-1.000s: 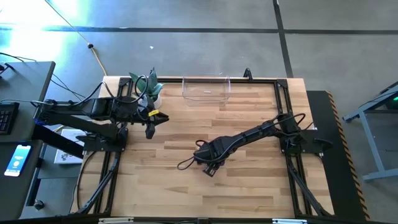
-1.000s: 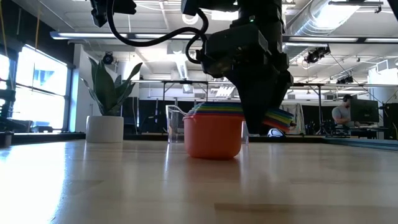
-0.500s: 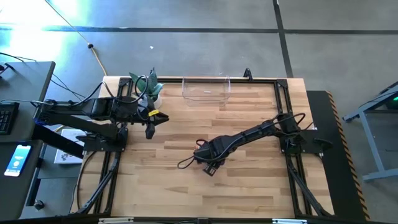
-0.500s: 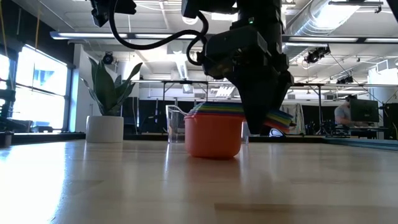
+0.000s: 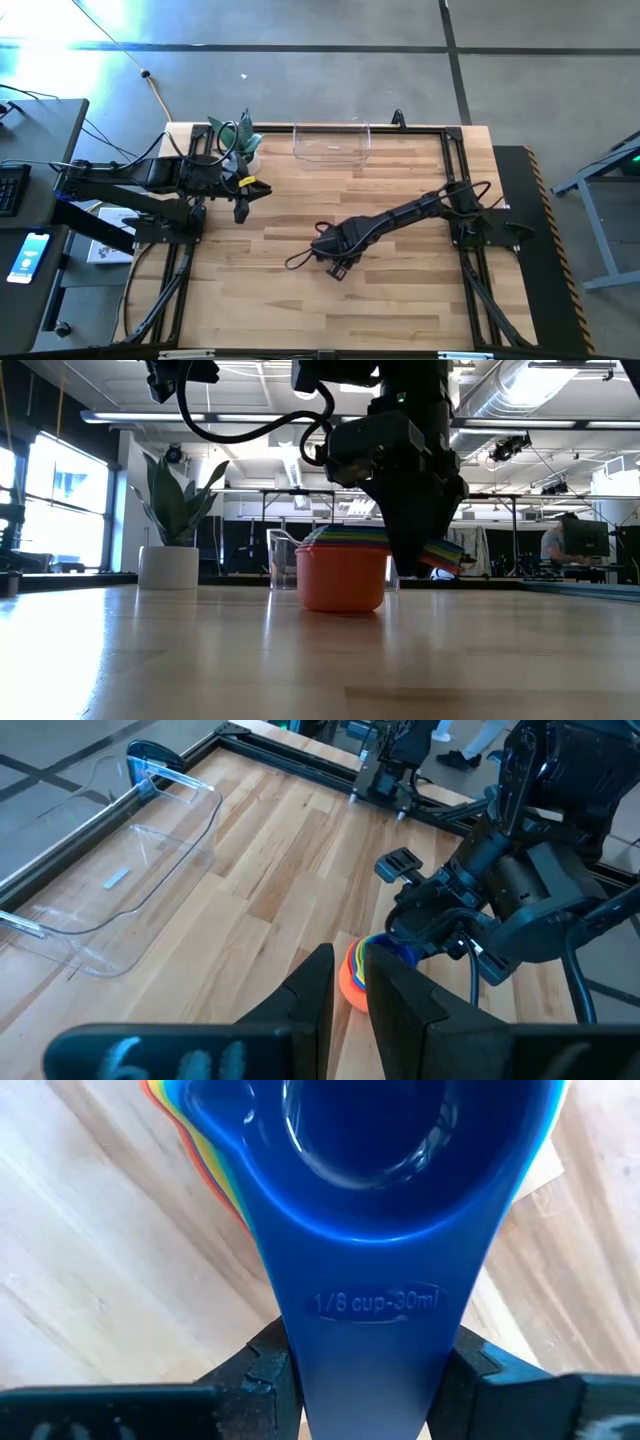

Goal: Nest measuring cups in basket
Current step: Put the stack of measuring cups into the transparent bin

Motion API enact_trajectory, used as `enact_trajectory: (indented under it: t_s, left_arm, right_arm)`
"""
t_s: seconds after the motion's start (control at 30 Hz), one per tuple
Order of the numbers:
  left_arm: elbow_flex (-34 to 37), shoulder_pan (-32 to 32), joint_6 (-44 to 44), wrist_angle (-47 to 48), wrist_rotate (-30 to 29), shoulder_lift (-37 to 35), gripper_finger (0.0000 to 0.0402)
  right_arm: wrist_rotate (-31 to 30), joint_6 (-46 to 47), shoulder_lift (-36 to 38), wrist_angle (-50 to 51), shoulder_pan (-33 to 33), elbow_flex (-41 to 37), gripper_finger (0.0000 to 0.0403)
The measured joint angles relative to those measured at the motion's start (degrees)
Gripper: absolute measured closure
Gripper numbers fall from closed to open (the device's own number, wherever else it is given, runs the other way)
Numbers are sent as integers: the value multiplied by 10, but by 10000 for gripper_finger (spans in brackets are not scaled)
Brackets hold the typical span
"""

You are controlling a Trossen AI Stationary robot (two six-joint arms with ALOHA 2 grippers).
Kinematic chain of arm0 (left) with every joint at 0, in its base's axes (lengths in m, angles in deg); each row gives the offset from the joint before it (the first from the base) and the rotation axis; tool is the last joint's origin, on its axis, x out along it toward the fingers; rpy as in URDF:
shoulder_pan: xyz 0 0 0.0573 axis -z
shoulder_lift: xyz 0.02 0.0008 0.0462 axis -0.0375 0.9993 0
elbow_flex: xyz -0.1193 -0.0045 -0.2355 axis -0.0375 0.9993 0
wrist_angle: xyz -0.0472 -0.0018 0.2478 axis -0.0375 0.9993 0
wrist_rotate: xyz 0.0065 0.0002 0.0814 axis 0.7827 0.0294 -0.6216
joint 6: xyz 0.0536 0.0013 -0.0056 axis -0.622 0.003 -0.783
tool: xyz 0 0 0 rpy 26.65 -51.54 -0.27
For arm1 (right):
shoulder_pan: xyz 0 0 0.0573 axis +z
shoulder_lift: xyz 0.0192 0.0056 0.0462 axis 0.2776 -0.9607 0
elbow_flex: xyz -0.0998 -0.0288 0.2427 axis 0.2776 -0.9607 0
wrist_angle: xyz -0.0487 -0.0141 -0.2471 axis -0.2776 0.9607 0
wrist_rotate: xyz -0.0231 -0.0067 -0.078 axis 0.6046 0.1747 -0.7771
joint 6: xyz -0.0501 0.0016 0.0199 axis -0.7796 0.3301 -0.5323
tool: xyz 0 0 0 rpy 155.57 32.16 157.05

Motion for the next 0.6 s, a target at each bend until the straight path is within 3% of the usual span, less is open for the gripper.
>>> enact_trajectory:
  t_s: [0.6]
  left_arm:
    - [0, 0, 0, 0, 0, 0, 353]
  right_arm:
    - [-14, -85, 0, 9, -56, 9, 274]
